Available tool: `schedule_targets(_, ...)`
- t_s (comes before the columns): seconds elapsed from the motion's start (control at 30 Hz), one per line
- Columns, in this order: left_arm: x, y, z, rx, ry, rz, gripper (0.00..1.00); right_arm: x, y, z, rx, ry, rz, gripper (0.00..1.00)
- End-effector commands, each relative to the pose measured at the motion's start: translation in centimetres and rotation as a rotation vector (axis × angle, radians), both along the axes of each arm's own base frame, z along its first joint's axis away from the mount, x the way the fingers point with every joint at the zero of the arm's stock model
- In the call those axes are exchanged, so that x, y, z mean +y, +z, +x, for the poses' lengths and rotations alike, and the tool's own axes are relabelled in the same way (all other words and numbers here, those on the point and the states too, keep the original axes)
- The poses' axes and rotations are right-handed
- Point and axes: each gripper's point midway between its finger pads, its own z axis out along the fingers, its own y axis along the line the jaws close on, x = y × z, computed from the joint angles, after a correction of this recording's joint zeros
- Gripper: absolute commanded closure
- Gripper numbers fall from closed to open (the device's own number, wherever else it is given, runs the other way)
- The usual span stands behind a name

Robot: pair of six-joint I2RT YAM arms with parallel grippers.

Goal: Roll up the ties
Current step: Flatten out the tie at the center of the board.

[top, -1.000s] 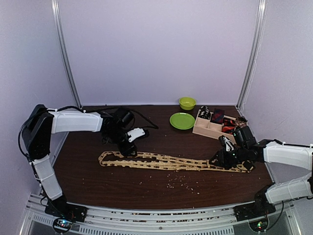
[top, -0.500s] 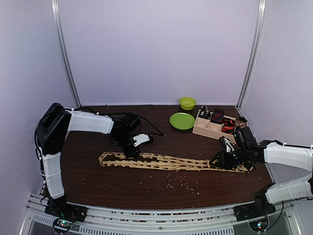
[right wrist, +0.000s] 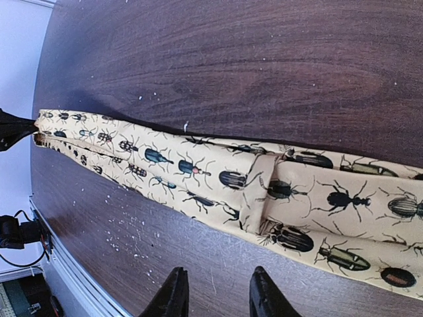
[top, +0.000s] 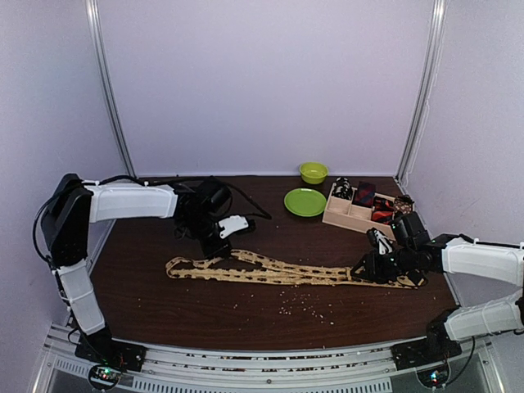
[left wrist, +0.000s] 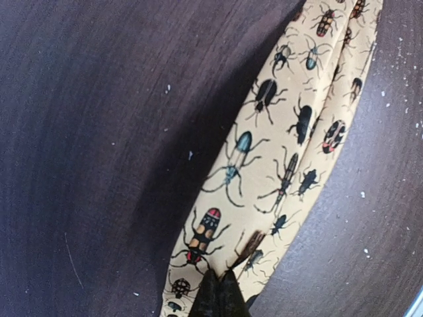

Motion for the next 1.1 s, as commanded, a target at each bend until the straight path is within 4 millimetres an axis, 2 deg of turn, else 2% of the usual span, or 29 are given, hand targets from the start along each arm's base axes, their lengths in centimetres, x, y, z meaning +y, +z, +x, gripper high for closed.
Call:
schedule_targets(0.0,0.3,0.4,-2.1,0.043,-0.023,0.011,1.00,-0.1,-0.4,-0.3,0.001,0.007,-0.010,0.68)
schedule_targets(0.2,1.1,-2.4,-4.9,0.103,-0.049,0.090,1.00,-0.3,-0.5,-0.3,0.001,0.006,-0.025,0.68)
schedule_targets(0.3,1.4,-3.3,-5.1,0.101,-0.037,0.121,1.00,-0.4,-0.8,-0.3,0.007,0.002,-0.032,0.68)
schedule_targets(0.43,1.1,-3.6,-5.0,0.087,-0.039,0.124,1.00,-0.4,-0.9,-0.2,0.007,0.000,-0.037,0.67)
schedule_targets(0.5,1.4,-3.6,-4.3,0.055,-0.010,0.138,0.81,-0.3,-0.7,-0.1,0.002,0.002,-0.030,0.66)
schedule_targets(0.6,1.4,-2.9,-3.1,-0.013,0.037,0.124,0.63,-0.2,-0.4,0.0,-0.005,0.004,-0.018,0.63)
schedule_targets(0.77,0.8,-1.8,-1.7,-0.072,0.083,0.082,0.50,0.2,-0.3,0.0,-0.005,0.013,-0.002,0.61)
schedule_targets(0.8,0.7,-1.6,-1.6,-0.079,0.091,0.071,0.46,0.3,-0.3,0.0,-0.001,0.014,-0.001,0.60)
schedule_targets(0.83,0.5,-1.2,-1.4,-0.089,0.099,0.056,0.35,0.3,-0.4,0.0,-0.001,0.014,-0.003,0.59)
schedule_targets(0.93,-0.2,1.3,-0.7,-0.155,0.131,-0.035,0.24,-0.2,-0.9,-0.3,0.016,-0.007,-0.021,0.54)
schedule_targets(0.97,-0.5,2.5,-0.6,-0.183,0.138,-0.082,0.09,-0.3,-1.1,-0.4,0.023,-0.021,-0.020,0.52)
schedule_targets(1.0,-0.8,3.9,-0.3,-0.217,0.153,-0.137,0.03,-0.4,-1.3,-0.6,0.027,-0.031,-0.022,0.49)
schedule_targets(1.07,-0.9,7.1,0.7,-0.310,0.221,-0.244,0.02,-0.9,-1.6,-0.7,0.027,-0.063,-0.044,0.44)
